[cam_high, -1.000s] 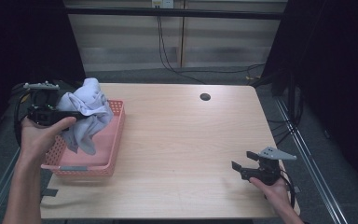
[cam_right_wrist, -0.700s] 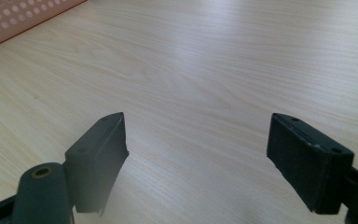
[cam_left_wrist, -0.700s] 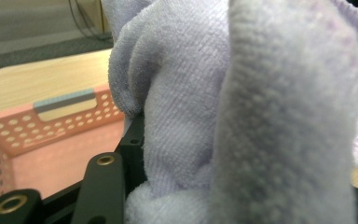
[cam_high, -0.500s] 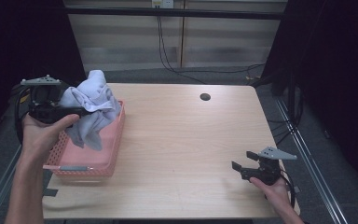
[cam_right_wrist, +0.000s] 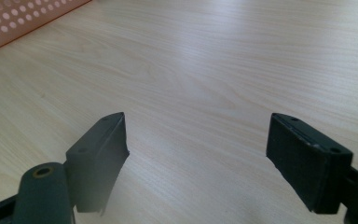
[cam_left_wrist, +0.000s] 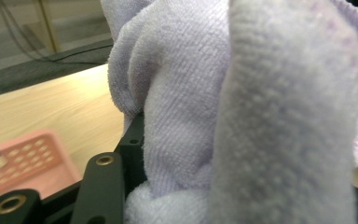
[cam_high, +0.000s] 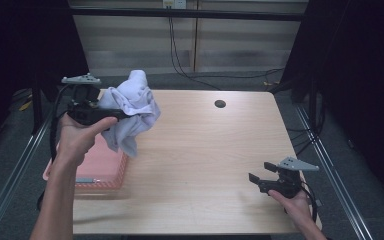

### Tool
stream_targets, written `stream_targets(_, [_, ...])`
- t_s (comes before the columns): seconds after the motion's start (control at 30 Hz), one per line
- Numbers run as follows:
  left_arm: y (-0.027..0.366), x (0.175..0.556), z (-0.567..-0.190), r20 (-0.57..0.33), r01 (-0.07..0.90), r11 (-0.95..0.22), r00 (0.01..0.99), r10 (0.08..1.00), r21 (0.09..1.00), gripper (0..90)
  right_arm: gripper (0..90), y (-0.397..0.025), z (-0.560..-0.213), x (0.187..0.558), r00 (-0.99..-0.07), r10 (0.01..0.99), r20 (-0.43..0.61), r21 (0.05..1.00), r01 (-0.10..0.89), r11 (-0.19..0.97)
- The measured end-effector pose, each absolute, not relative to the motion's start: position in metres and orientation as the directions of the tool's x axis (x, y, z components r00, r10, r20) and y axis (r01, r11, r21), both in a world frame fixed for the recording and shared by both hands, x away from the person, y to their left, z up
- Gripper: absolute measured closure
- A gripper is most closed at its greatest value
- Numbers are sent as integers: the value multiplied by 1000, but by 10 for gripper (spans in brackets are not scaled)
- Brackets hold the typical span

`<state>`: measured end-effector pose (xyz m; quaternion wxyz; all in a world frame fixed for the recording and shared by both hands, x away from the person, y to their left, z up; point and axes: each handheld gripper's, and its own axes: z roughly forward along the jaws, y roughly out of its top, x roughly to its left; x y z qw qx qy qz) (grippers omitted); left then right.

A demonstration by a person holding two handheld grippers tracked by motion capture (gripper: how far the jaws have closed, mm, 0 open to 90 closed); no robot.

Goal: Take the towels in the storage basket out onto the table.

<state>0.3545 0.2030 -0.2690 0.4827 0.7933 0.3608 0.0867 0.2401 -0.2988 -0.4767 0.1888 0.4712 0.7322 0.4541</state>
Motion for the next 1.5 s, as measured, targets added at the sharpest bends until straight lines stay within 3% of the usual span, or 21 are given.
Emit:
stream_targets(0.6, [84,358,-309,-249,464,-377,833,495,802,484,144,-300,-475,239,-520,837,173,854,502,136])
stream_targets(0.9, [37,363,-376,-284,505,-454,836,470,734,455,143,-302,-476,240,-534,827,175,847,510,150])
stream_targets(1.2, [7,358,-447,-258,480,-576,867,426,662,340,143,-300,-477,240,-535,827,176,845,513,152])
stream_targets(1.23, [2,356,-459,-220,450,-616,883,414,646,289,144,-300,-476,240,-538,825,173,845,511,156])
stream_targets(1.3, [0,354,-470,-230,446,-612,887,401,653,239,144,-299,-476,239,-541,823,172,845,511,159])
stream_targets(1.4, [-1,351,-469,-241,441,-604,891,385,664,162,144,-299,-477,240,-540,823,173,844,512,159])
stream_targets(1.5, [-1,351,-467,-236,437,-606,892,385,665,157,144,-299,-477,240,-543,822,173,844,512,161])
